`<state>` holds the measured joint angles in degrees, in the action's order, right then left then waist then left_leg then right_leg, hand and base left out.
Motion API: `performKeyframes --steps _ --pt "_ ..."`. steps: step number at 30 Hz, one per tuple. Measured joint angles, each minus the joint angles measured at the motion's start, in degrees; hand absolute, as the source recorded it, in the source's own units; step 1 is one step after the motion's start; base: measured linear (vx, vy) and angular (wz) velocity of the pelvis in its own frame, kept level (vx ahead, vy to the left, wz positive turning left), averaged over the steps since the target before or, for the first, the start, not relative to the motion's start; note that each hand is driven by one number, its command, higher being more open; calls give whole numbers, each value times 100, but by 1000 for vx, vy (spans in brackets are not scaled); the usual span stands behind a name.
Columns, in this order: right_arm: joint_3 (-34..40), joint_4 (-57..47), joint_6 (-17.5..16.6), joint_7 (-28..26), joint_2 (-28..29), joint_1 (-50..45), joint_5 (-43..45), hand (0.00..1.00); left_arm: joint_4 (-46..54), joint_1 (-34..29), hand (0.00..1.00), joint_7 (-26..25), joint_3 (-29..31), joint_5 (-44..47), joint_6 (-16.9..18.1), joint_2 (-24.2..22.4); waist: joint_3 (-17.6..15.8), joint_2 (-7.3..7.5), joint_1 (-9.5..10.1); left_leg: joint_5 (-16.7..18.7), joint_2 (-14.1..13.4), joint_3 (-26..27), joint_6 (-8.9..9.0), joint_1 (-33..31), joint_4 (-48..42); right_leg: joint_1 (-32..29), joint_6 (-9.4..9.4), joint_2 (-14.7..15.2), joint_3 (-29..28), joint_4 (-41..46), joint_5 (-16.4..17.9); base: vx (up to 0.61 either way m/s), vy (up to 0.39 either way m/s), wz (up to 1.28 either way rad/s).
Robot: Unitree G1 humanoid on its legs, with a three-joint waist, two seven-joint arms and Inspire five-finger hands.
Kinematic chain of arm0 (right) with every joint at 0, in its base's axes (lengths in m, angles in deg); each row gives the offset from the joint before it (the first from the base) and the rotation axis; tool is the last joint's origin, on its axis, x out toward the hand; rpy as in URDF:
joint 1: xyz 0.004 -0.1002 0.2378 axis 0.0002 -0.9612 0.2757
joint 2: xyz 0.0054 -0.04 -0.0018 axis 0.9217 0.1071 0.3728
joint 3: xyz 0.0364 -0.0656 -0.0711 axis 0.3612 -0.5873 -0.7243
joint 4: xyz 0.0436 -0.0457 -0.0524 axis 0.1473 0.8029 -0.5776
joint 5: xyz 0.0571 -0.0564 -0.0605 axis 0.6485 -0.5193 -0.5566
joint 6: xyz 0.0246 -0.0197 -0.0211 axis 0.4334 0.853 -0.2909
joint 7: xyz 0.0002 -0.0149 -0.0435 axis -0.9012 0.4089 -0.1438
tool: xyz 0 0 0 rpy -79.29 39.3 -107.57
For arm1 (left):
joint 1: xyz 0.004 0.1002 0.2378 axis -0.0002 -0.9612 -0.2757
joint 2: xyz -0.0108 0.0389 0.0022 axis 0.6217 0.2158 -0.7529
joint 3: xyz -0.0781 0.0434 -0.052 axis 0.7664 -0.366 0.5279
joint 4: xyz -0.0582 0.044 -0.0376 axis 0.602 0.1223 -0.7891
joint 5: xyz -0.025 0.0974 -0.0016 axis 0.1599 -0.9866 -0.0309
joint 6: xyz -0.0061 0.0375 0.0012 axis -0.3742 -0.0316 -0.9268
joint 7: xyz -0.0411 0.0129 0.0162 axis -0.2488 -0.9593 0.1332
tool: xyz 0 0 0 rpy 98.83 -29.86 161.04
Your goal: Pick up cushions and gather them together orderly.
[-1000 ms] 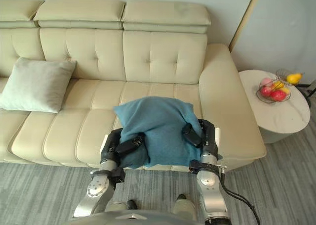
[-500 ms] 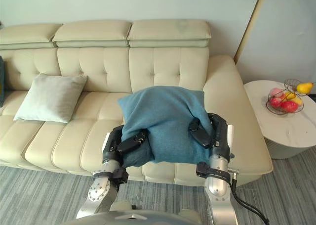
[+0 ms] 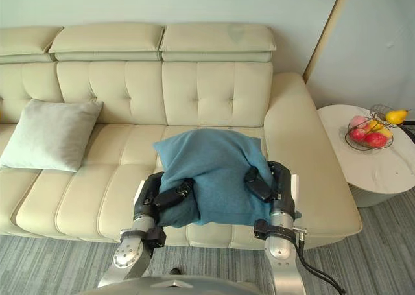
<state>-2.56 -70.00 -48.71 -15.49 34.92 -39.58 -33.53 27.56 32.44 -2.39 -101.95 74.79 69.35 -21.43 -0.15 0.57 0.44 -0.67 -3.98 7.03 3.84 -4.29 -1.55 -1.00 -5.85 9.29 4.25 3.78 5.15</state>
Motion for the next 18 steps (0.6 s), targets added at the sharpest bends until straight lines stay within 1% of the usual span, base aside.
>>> performKeyframes --steps 1,2,3,4,5,6,7,8,9,10,11,12,13,15,16,17,18 --pt "-17 131 0 11 -22 98 -63 0 -76 48 0 -18 0 -83 -1 50 -3 -4 -40 -26 -25 -17 12 -66 53 -55 21 -38 5 -68 -50 -11 -20 -5" --pt "-29 328 2 45 -44 279 -171 0 -207 187 0 -79 -8 -185 -1 105 -8 -3 -45 -73 -82 -17 49 -193 109 -206 63 -100 -14 -122 -135 -19 -29 -6" --pt "-29 357 3 59 -44 316 -189 0 -241 234 0 -93 -10 -207 -1 113 -9 -1 -46 -95 -89 -18 45 -226 126 -228 75 -108 -16 -128 -151 -32 -21 -7" --pt "-35 480 26 170 -45 596 -241 0 -373 581 0 -203 -10 -225 -23 148 -73 8 -61 -239 -107 -22 46 -429 234 -469 102 -142 -28 -151 -251 -37 -11 -1" --pt "-45 521 29 214 -46 692 -245 0 -374 673 0 -249 -10 -235 -35 164 -116 8 -66 -266 -114 -22 43 -469 247 -516 110 -151 -33 -153 -277 -44 -2 -3" --pt "-65 578 57 327 -48 957 -246 0 -377 949 0 -361 -11 -300 -39 213 -295 20 -67 -316 -123 -16 30 -533 250 -598 100 -160 -56 -151 -334 -51 3 -5" --pt "-72 584 62 367 -50 1048 -246 0 -378 1052 0 -402 -11 -334 -39 227 -357 23 -67 -334 -126 -15 22 -568 247 -629 98 -164 -67 -150 -350 -99 9 -6" --pt "-113 586 66 512 -74 1290 -246 0 -384 1344 0 -528 -9 -399 -39 264 -451 12 -66 -388 -129 -13 17 -721 246 -801 88 -167 -92 -142 -415 -174 18 -10" --pt "-133 587 71 707 -100 1725 -246 0 -398 1842 0 -744 10 -442 -39 287 -599 -17 -50 -455 -142 -7 18 -961 248 -1062 69 -182 -137 -120 -507 -181 21 -9" --pt "-133 588 76 746 -100 1814 -245 0 -405 1944 0 -782 15 -443 -39 289 -635 -22 -49 -467 -142 -6 14 -999 248 -1109 68 -182 -145 -112 -522 -194 23 -11" --pt "-132 588 121 933 -100 2249 -245 0 -502 2467 0 -989 18 -466 -38 321 -771 -28 -27 -542 -146 3 8 -1194 245 -1348 45 -183 -170 -48 -585 -215 19 -9" --pt "-136 589 159 1140 -100 2651 -246 0 -641 2985 0 -1215 18 -557 -38 372 -800 -31 11 -615 -159 16 -4 -1446 241 -1645 42 -191 -204 27 -642 -183 15 -10" --pt "-131 591 168 1238 -109 2864 -246 0 -727 3275 0 -1301 18 -558 -38 413 -837 -34 40 -645 -164 21 -8 -1548 242 -1784 30 -196 -232 80 -653 -158 5 -12" --pt "-124 607 186 1638 -156 3675 -247 0 -1063 4356 0 -1659 21 -611 -38 578 -1017 -52 107 -770 -173 45 -11 -1848 242 -2205 -5 -201 -295 276 -693 -119 -7 -10" --pt "-116 622 186 1712 -170 3845 -247 0 -1124 4577 0 -1718 24 -612 -38 610 -1025 -60 116 -799 -173 44 -7 -1925 246 -2300 -10 -201 -299 318 -697 -115 -14 -4" --pt "-99 814 187 1991 -237 4516 -253 0 -1376 5321 0 -1915 29 -674 -36 737 -1052 -75 135 -885 -178 43 -8 -2186 255 -2605 -14 -207 -314 382 -745 -84 -18 -2" --pt "-51 923 188 2123 -260 4873 -259 0 -1512 5713 0 -2011 41 -675 -34 785 -1093 -93 144 -939 -179 41 1 -2296 269 -2724 -14 -211 -318 386 -777 -41 -13 -2"
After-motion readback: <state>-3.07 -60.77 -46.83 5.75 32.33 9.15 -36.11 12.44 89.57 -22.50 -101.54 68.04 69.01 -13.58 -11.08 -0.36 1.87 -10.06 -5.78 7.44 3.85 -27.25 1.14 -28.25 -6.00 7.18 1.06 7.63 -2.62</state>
